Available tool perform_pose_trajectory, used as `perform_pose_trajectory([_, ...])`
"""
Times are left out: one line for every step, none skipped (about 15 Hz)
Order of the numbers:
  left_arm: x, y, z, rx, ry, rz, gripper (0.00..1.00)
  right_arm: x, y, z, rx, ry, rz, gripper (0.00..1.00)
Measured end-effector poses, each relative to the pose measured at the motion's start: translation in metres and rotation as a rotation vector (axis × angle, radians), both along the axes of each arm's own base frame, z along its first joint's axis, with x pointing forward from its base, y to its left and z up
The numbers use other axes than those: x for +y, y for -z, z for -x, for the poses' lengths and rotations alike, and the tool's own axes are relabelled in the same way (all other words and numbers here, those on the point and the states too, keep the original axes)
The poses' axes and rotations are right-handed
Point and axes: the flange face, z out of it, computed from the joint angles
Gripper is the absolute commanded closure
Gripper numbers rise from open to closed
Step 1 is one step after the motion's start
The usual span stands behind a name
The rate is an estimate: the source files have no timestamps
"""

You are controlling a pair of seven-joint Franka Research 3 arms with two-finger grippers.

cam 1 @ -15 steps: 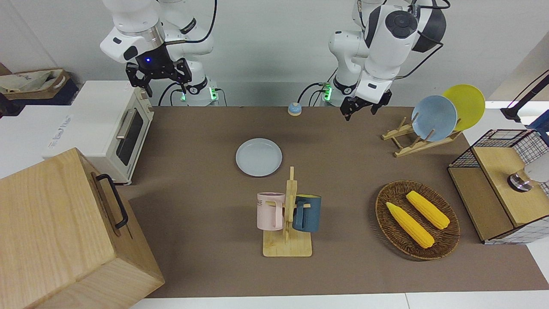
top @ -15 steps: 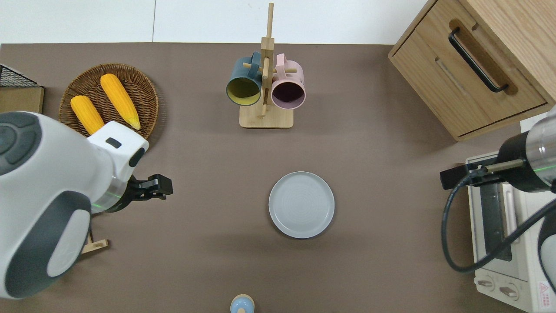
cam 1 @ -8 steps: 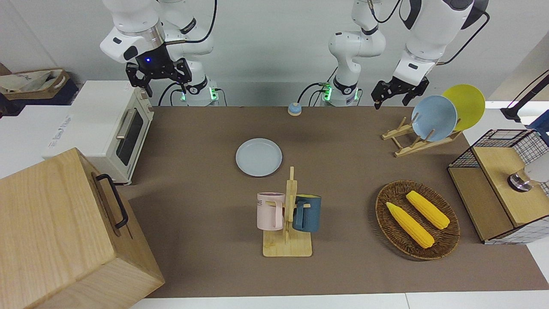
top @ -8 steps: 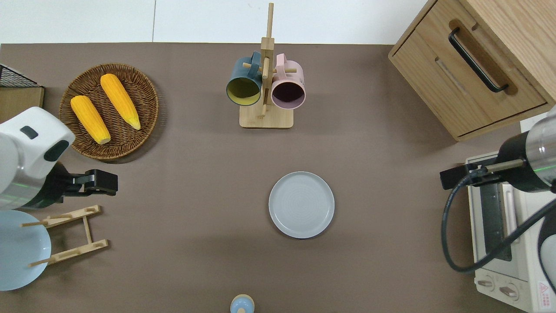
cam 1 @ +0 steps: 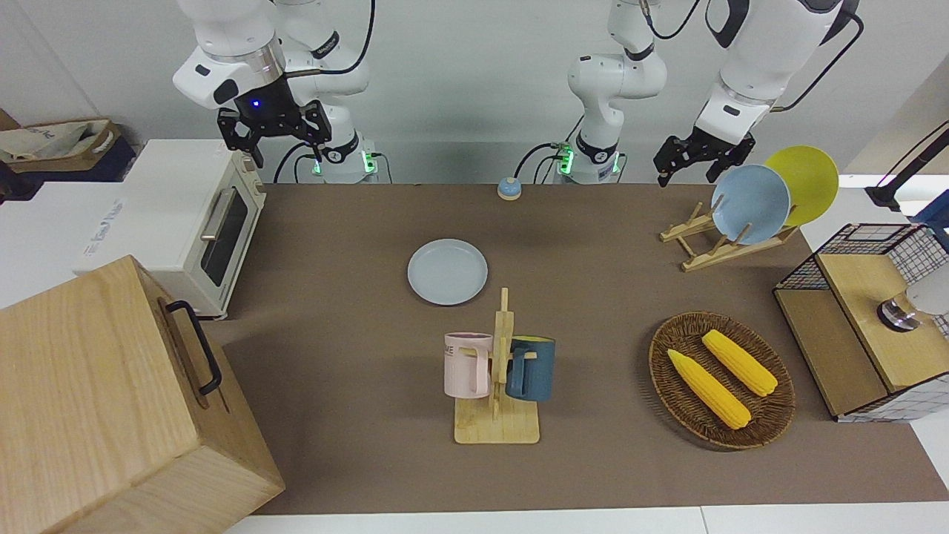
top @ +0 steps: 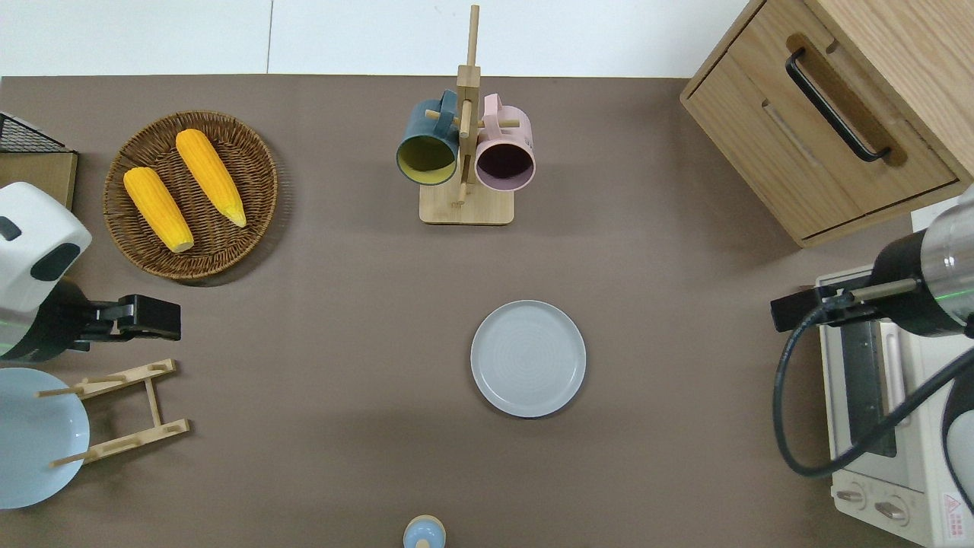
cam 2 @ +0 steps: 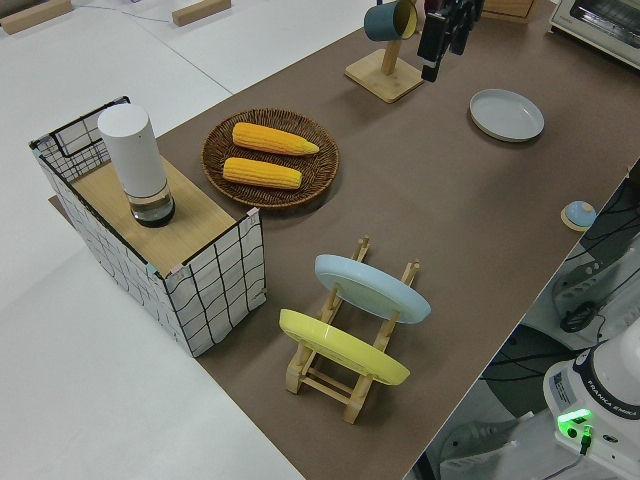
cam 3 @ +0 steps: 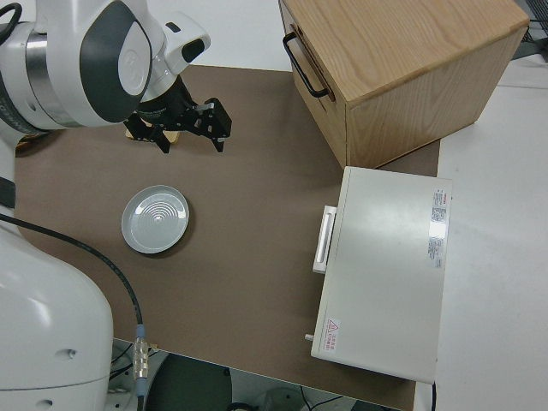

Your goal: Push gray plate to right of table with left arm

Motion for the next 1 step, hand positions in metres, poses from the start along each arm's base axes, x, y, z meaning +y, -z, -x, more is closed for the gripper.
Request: perform_pose_trajectory([0.0014, 0.0002, -0.0002, 0.001, 0.001, 0.004, 0.0, 0.0, 0.0, 0.0, 0.0, 0.0, 0.0, 0.017])
